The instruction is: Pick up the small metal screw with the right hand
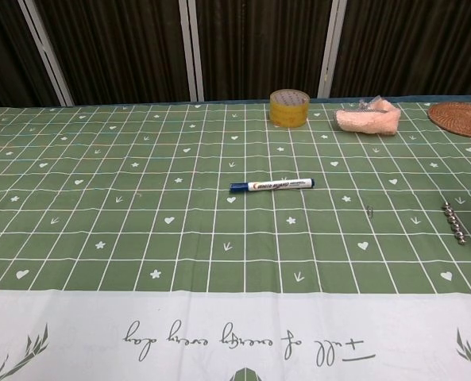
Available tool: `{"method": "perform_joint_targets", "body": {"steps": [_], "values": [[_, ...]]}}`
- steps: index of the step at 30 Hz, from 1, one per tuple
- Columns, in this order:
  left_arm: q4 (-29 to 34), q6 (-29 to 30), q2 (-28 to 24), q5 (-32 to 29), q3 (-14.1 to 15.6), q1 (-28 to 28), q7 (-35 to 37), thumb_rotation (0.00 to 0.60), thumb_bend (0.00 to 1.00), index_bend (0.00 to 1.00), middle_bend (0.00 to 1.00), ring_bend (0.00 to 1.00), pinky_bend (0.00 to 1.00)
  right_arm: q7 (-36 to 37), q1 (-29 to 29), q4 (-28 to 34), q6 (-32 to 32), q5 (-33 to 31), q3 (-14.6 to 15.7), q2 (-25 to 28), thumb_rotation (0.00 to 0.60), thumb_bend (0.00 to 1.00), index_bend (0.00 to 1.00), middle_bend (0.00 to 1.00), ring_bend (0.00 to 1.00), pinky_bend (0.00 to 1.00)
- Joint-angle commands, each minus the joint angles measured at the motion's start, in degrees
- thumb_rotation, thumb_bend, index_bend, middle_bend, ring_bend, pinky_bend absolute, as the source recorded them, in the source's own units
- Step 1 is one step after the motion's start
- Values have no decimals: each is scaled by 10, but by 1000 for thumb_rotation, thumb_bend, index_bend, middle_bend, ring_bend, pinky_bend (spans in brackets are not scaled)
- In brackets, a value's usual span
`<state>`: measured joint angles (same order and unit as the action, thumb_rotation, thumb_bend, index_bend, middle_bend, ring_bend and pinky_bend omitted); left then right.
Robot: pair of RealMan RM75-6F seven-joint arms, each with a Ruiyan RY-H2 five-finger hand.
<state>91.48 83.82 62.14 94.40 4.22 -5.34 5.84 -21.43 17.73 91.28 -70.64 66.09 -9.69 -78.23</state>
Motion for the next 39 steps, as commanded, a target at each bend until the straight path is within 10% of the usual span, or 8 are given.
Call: {"method": "perform_joint_targets", "body": {"steps": [1, 39], "values": [[0, -2, -1, -1, 0, -1, 3, 600, 35, 0, 0, 0, 0, -14, 16, -31, 18, -24, -9, -20, 600, 135, 105, 0, 0, 0], [10, -23, -11, -13, 2, -7, 22, 600, 36, 0, 0, 0, 0, -6, 63, -184, 76, -82, -15, -122, 600, 134, 106, 0, 0, 0]]}}
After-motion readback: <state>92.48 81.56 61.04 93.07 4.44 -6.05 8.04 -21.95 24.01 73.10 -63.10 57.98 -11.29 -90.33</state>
